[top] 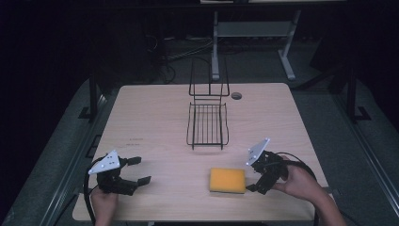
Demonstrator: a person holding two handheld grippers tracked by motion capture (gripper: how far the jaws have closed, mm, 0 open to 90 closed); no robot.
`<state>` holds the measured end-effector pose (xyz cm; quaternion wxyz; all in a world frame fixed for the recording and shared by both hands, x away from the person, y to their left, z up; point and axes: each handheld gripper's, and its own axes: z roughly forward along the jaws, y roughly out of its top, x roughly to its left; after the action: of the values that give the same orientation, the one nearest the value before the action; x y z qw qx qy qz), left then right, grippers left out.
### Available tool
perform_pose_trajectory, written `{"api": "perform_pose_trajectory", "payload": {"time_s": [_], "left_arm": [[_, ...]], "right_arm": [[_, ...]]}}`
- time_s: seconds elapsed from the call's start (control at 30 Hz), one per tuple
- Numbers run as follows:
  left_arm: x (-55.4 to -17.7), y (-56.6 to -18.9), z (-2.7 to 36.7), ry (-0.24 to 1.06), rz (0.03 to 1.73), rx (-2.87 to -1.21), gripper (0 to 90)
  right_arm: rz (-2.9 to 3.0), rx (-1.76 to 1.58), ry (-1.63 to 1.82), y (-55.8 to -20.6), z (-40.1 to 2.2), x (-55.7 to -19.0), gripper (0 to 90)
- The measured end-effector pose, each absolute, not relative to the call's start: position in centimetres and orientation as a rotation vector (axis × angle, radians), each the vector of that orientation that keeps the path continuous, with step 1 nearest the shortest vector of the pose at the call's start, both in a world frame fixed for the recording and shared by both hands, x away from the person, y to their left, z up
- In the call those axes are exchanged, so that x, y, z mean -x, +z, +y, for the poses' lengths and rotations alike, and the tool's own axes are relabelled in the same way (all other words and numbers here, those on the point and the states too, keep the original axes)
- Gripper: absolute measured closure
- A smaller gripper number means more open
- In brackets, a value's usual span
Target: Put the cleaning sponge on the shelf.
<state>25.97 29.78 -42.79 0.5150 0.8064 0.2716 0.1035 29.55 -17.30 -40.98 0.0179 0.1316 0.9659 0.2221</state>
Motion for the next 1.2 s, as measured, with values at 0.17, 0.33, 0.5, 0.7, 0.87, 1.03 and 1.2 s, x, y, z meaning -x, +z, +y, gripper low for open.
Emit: {"api": "perform_pose_trajectory", "payload": {"time_s": [0.17, 0.33, 0.5, 0.7, 0.87, 1.03, 1.2], "left_arm": [[-25.9, -42.8, 29.8, 0.248, 0.653, -1.938, 14.6], [-25.9, -42.8, 29.8, 0.248, 0.651, -1.939, 14.6], [-25.9, -42.8, 29.8, 0.247, 0.651, -1.938, 14.6], [-25.9, -42.8, 29.8, 0.246, 0.651, -1.934, 14.6], [-25.9, -42.8, 29.8, 0.245, 0.650, -1.933, 14.6], [-25.9, -42.7, 29.8, 0.244, 0.650, -1.932, 14.6], [-25.9, -42.7, 29.8, 0.244, 0.650, -1.931, 14.6]], "right_arm": [[3.013, -0.391, 0.688, -41.2, -16.6, -29.7, 14.7], [3.024, -0.370, 0.686, -41.3, -15.7, -29.9, 14.6], [3.029, -0.348, 0.690, -41.3, -15.0, -30.0, 14.6], [3.043, -0.324, 0.690, -41.4, -14.1, -30.2, 14.5], [3.052, -0.316, 0.690, -41.7, -13.5, -30.3, 14.3], [3.060, -0.302, 0.689, -41.9, -12.9, -30.4, 14.3], [3.070, -0.293, 0.692, -42.1, -12.4, -30.6, 14.3]]}}
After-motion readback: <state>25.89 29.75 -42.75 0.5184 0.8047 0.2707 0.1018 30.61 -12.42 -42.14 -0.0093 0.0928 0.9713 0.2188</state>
